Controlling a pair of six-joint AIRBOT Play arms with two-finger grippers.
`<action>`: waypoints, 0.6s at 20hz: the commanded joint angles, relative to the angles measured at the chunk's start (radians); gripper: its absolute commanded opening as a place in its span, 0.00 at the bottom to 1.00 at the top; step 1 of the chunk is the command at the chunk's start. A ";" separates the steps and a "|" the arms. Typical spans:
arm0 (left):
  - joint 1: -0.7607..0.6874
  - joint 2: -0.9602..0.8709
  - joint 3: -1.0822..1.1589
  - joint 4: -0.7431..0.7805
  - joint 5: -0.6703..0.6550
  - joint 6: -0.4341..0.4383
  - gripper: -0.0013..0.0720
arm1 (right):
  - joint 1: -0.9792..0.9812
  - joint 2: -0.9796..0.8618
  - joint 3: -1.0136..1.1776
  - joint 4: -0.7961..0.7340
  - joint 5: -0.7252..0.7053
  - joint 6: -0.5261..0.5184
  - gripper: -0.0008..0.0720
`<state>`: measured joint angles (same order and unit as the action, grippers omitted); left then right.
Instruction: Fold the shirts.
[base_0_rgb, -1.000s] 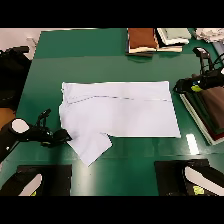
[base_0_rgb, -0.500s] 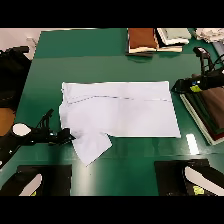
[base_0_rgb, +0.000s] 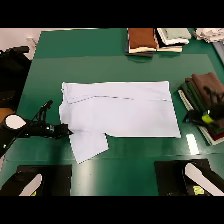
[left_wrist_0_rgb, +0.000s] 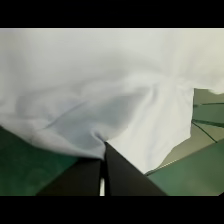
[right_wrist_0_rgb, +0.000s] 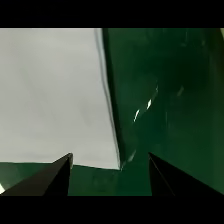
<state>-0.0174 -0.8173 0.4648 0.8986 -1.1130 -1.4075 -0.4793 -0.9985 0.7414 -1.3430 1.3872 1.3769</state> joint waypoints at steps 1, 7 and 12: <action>0.001 0.001 0.009 0.011 -0.005 0.003 0.05 | -0.159 0.015 -0.188 0.072 -0.023 -0.075 0.77; 0.001 0.001 0.009 0.015 -0.005 0.003 0.05 | -0.092 0.012 -0.247 0.174 -0.142 -0.089 0.60; 0.001 0.001 0.021 0.064 -0.013 0.019 0.05 | 0.086 0.012 -0.220 0.165 -0.131 -0.089 0.32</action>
<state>-0.0174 -0.8173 0.4770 0.9245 -1.1191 -1.3994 -0.4751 -0.9882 0.5083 -1.1805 1.2518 1.2915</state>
